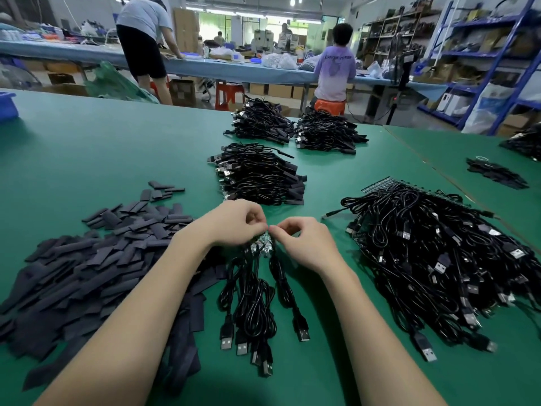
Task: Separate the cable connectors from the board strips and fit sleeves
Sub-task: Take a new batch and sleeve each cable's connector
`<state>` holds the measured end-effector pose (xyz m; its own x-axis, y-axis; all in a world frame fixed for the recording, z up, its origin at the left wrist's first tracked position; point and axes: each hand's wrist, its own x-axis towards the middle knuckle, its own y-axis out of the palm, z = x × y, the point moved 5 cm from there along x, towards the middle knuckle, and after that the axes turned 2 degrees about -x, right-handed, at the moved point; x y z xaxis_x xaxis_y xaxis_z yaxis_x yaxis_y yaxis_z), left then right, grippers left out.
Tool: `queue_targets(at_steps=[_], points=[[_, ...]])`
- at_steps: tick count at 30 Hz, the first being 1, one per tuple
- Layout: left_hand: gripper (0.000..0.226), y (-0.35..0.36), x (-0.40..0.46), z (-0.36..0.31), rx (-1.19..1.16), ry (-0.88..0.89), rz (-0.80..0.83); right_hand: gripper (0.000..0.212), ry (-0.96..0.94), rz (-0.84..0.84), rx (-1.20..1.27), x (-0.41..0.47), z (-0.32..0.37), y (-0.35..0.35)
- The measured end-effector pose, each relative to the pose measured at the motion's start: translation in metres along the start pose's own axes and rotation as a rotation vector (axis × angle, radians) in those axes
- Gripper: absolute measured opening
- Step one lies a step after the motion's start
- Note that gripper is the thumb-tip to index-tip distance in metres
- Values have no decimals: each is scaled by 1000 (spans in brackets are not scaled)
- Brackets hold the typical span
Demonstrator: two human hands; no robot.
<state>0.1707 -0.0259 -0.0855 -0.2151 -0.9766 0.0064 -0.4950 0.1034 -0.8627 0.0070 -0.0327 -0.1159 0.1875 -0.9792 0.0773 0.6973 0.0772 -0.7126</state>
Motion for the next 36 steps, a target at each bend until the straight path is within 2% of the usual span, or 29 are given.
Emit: queue_targets(at_steps=[8, 15, 20, 23, 26, 28, 31, 34, 36], points=[[12, -4, -7, -3, -559, 0, -10, 17, -79, 86, 462, -3, 5, -14], [11, 6, -7, -5, -775, 7, -24, 15, 44, 123, 613, -4, 0, -16], [15, 7, -7, -9, -921, -16, 3, 41, 129, 226, 803, -7, -2, -9], [30, 10, -10, -11, -1028, -21, 56, 38, 123, 297, 882, -5, -2, -2], [33, 13, -11, -9, -1173, -30, 129, 35, 140, 361, 998, -5, -2, 1], [26, 11, -11, -5, -1081, -38, 105, 32, 143, 338, 960, -6, -3, -7], [8, 6, -9, 2, -653, -38, -24, 22, 221, 112, 758, -3, -13, -26], [5, 11, -5, -3, -219, -5, -139, 15, 197, -44, 579, -3, -14, -34], [13, 15, -2, -14, -106, 24, -264, 14, 169, -87, 558, -1, -11, -34]])
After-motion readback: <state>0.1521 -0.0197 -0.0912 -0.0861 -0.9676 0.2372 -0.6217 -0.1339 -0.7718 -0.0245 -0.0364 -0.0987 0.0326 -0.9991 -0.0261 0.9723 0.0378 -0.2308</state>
